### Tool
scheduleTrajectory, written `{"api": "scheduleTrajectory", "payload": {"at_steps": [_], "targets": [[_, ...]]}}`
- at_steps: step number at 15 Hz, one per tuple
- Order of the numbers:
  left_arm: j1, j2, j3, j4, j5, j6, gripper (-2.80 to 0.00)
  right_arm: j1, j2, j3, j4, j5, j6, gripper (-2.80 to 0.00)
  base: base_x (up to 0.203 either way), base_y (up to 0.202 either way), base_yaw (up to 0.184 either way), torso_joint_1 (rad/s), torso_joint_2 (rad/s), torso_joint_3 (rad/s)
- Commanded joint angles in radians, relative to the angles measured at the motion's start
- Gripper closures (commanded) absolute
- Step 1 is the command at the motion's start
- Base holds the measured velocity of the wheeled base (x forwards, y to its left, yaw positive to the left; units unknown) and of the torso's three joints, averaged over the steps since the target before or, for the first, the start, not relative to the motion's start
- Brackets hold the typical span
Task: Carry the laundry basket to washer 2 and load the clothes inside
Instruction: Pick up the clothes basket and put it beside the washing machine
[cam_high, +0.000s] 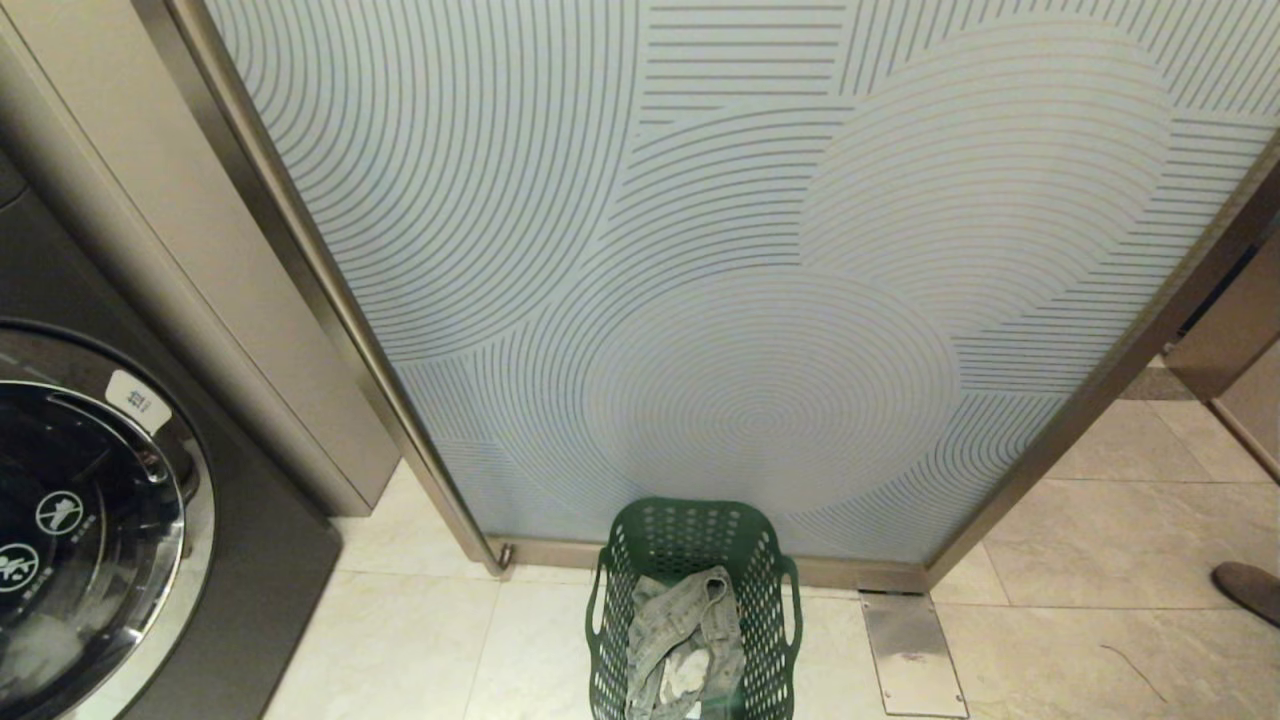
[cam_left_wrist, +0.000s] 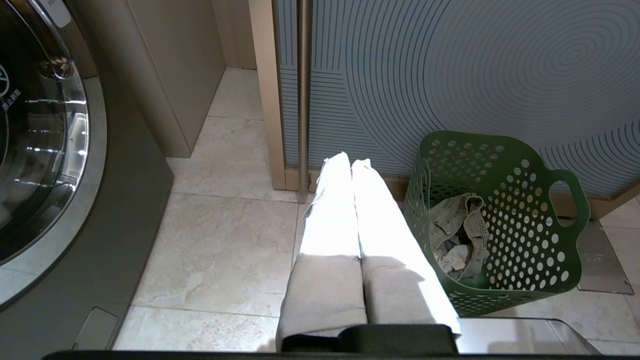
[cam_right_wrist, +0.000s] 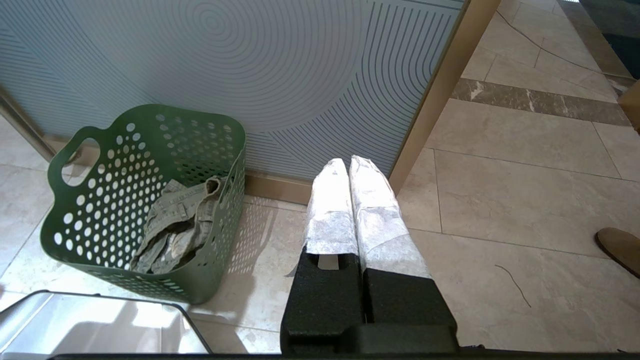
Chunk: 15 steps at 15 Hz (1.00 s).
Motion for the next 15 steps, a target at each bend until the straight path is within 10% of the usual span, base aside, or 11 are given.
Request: {"api": "scheduleTrajectory", "payload": {"at_steps": [1, 15], "targets": [[0.000, -0.001, 0.002, 0.000, 0.001, -0.001, 0.00, 0.000, 0.000, 0.000, 0.000, 0.000, 0.001, 0.00, 0.000, 0.000, 0.000, 0.000, 0.00, 0.000], [0.000, 0.000, -0.054, 0.007, -0.001, -0.001, 0.00, -0.001, 0.006, -0.093, 0.011, -0.010, 0.048, 0.00, 0.000, 0.000, 0.000, 0.000, 0.00, 0.000]]}}
